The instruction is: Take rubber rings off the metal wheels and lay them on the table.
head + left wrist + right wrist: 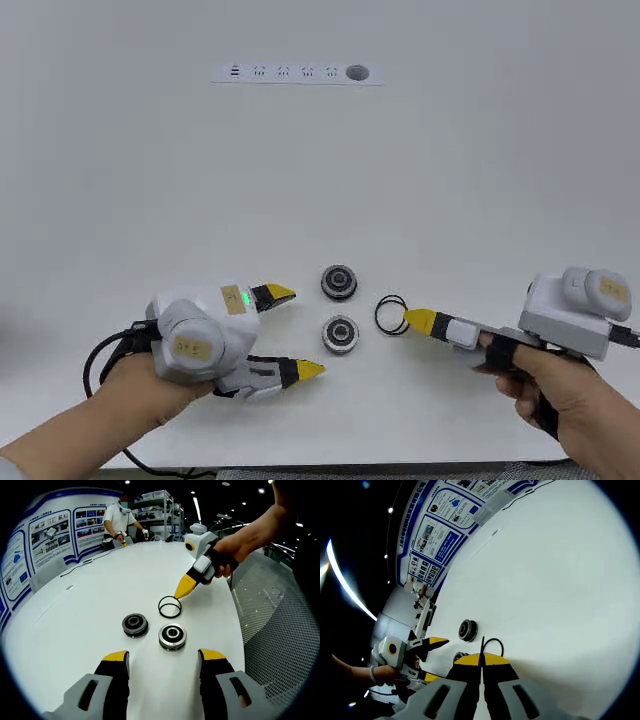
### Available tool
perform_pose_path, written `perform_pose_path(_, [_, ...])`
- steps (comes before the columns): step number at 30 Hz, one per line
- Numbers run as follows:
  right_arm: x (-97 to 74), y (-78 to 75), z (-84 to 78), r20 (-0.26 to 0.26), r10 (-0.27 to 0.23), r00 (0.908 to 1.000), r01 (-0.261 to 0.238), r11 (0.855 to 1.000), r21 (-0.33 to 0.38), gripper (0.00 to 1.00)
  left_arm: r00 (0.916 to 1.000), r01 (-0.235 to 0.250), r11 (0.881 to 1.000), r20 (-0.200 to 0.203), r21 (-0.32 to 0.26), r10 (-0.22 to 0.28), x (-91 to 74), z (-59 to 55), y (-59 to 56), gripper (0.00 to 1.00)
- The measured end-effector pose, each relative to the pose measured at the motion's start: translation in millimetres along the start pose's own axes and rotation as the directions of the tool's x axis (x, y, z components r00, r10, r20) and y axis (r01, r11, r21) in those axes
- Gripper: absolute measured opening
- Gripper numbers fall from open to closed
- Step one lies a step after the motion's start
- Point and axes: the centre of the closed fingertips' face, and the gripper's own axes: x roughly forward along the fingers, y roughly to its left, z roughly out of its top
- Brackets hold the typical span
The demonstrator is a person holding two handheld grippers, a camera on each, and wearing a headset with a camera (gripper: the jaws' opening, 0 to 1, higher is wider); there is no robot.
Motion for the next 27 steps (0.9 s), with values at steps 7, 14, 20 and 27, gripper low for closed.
perform_pose_path(7, [-0.7, -2.3, -4.9, -0.014, -0.043, 0.999, 0.042, 0.997, -0.062, 0.03, 1.0, -0.002, 1.0, -0.004, -0.002, 0.002, 0.3, -0.7, 0.7, 0.56])
perform_pose_path(14, [-3.3, -7.2, -2.3, -0.007, -0.069, 0.9976, 0.067, 0.991, -0.119, 0.09, 1.0, 0.001, 1.0, -0.006, -0.005, -0.001, 1.3, -0.8, 0.3, 0.55])
perform_pose_path(20, [-4.4, -6.1, 1.0, 0.002, -0.069, 0.9976, 0.069, 0.988, -0.136, 0.12, 1.0, 0.0, 1.0, -0.001, -0.006, 0.0, 1.9, 0.2, 1.4, 0.55])
perform_pose_path(27, [-2.4, -2.1, 4.6, 0.008, -0.051, 0.9986, 0.052, 0.989, -0.135, 0.12, 0.9997, -0.021, 0.999, 0.008, -0.025, 0.021, 2.2, 4.3, 9.6, 0.54])
